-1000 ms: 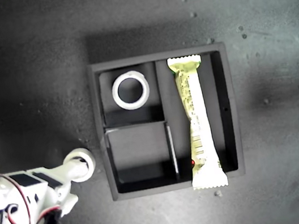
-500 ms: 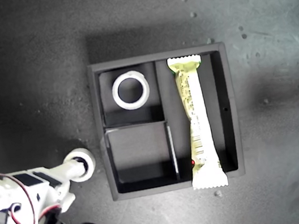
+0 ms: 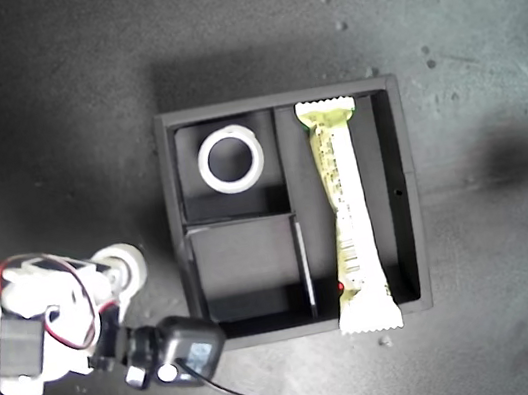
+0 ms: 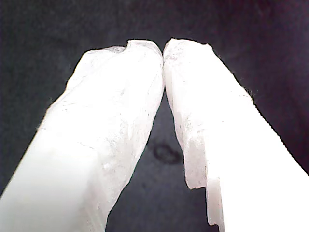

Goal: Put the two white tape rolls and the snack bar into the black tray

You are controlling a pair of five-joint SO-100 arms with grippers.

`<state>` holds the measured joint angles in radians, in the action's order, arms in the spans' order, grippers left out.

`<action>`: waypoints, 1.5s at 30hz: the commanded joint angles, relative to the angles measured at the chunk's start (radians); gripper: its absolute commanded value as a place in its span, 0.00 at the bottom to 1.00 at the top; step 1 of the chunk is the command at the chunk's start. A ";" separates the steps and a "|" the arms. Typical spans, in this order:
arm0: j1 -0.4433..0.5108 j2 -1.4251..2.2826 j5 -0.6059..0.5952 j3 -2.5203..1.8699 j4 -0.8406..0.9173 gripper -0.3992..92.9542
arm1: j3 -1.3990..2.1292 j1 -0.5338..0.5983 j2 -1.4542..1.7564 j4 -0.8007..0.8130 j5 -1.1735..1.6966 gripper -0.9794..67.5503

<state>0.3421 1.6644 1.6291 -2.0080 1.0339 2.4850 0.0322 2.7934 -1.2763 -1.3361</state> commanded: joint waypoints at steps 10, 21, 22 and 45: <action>-0.081 -0.543 -0.353 1.513 0.787 0.01 | 0.367 0.023 0.080 0.394 -0.075 0.01; -0.071 -0.712 -0.284 1.566 0.799 0.14 | 0.471 0.083 0.089 0.520 -0.091 0.01; -0.063 -0.715 -0.284 1.578 0.799 0.17 | 0.472 0.084 0.089 0.522 -0.092 0.01; -0.143 0.640 -0.184 0.078 0.523 0.08 | 0.638 0.003 0.393 0.282 -0.153 0.01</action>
<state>0.2332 1.9635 1.4327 -1.5079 1.6904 3.1109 0.0537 3.1585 -0.9587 -1.4757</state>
